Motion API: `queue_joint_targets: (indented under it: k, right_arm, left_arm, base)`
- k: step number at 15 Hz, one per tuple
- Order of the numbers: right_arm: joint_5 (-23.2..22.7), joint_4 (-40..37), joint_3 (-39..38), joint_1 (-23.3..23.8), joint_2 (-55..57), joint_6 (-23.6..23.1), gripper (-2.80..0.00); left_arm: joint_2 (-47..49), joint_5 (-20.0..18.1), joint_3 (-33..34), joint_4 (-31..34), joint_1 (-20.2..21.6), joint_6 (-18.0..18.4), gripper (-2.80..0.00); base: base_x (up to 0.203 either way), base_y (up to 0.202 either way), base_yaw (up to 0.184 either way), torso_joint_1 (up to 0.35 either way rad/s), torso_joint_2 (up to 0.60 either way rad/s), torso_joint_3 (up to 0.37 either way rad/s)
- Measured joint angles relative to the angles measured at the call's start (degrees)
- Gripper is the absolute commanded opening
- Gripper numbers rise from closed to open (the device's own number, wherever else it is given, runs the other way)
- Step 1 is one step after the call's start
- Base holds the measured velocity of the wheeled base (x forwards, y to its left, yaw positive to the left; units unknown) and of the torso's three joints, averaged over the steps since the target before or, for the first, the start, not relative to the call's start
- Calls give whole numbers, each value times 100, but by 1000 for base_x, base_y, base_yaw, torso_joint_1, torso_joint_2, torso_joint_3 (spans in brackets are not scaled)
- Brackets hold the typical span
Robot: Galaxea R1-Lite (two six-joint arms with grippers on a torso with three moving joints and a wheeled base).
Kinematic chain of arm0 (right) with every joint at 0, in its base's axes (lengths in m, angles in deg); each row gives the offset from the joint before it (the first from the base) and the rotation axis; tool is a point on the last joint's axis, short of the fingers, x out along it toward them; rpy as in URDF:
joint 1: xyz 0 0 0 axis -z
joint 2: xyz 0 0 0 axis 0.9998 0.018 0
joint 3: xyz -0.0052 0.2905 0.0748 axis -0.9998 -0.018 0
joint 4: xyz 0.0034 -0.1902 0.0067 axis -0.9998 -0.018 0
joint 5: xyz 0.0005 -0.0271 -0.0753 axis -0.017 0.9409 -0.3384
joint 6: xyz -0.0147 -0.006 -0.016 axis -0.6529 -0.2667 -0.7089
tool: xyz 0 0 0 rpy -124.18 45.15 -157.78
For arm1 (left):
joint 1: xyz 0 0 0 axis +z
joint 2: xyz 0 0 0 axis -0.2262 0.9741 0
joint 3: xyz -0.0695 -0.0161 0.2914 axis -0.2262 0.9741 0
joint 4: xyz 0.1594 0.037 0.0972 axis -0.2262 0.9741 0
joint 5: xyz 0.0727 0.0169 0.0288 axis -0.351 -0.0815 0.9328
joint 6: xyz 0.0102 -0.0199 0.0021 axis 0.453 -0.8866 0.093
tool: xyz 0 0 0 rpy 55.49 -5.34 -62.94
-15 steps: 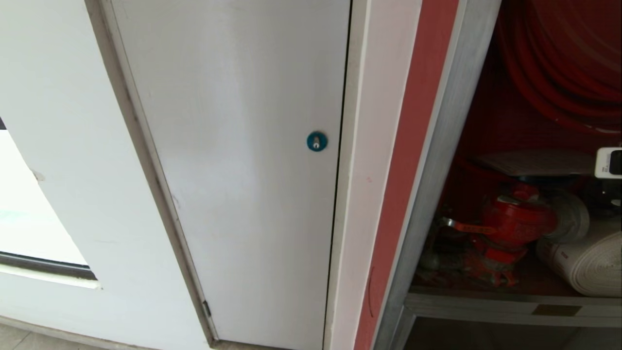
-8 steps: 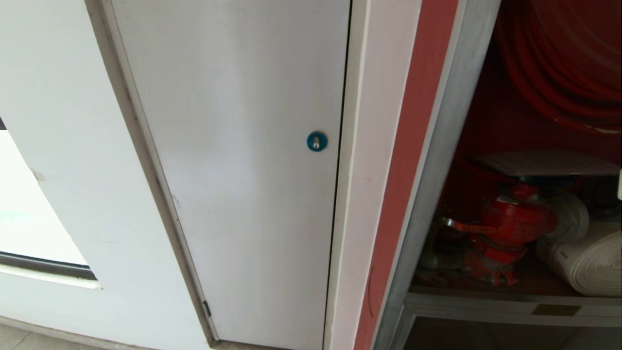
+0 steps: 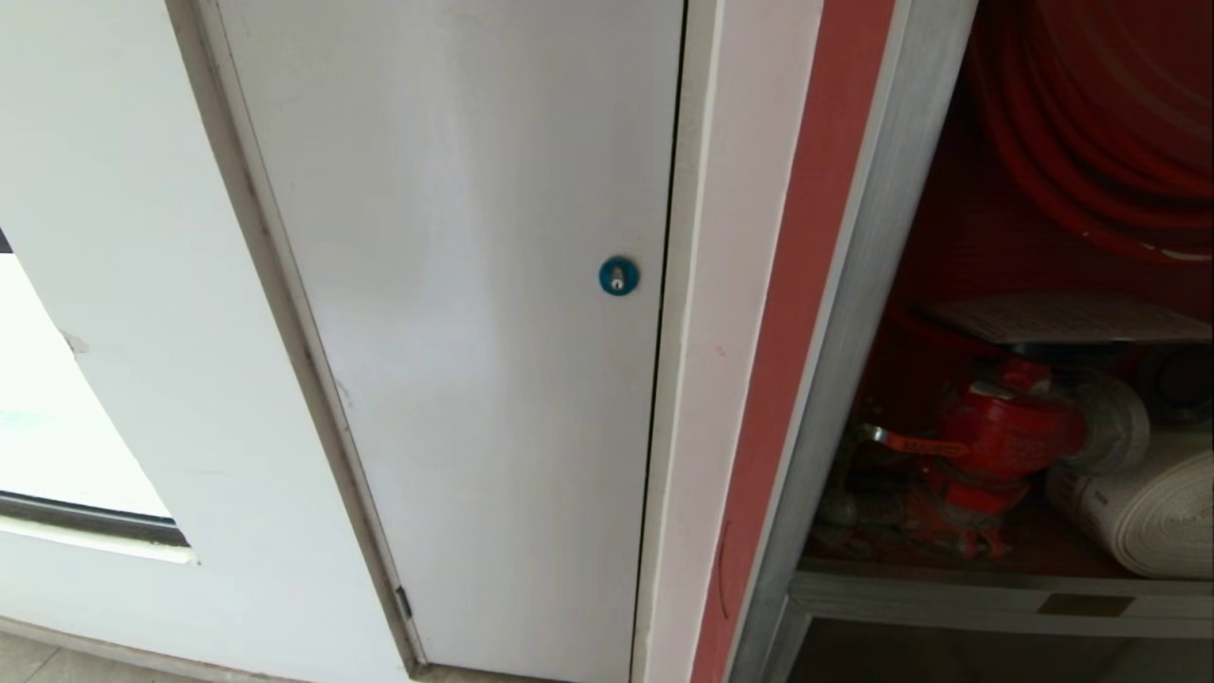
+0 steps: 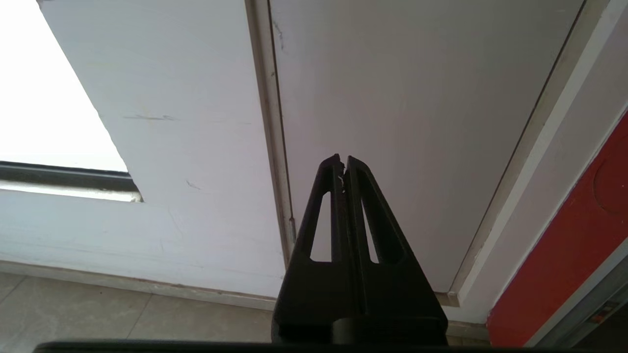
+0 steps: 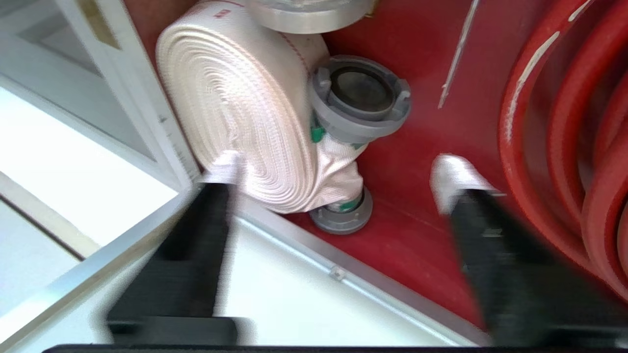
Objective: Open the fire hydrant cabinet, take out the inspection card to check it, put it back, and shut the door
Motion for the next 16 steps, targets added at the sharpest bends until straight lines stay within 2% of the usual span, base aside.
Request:
queue_joint_targets:
  k: [6, 8, 10, 16]
  right_arm:
    - [-63, -30, -550, 7, -822, 21, -280]
    - [-218, -28, -712, -2, -1053, 189, -280]
    - [-564, -35, -869, -25, -1226, 850, -280]
    - [-1393, -50, -1012, -55, -1544, 3498, -280]
  left_arm:
    - [0, -2, 0, 1, -2, -2, -280]
    - [0, 0, 0, 2, -2, -3, -280]
    - [0, -2, 0, 2, -2, -2, -280]
    - [0, -2, 0, 2, 0, -2, -280]
  base:
    - [0, 0, 0, 0, 0, 0]
    - [0, 0, 0, 0, 0, 0]
    - [0, 0, 0, 0, 0, 0]
    - [0, 0, 0, 0, 0, 0]
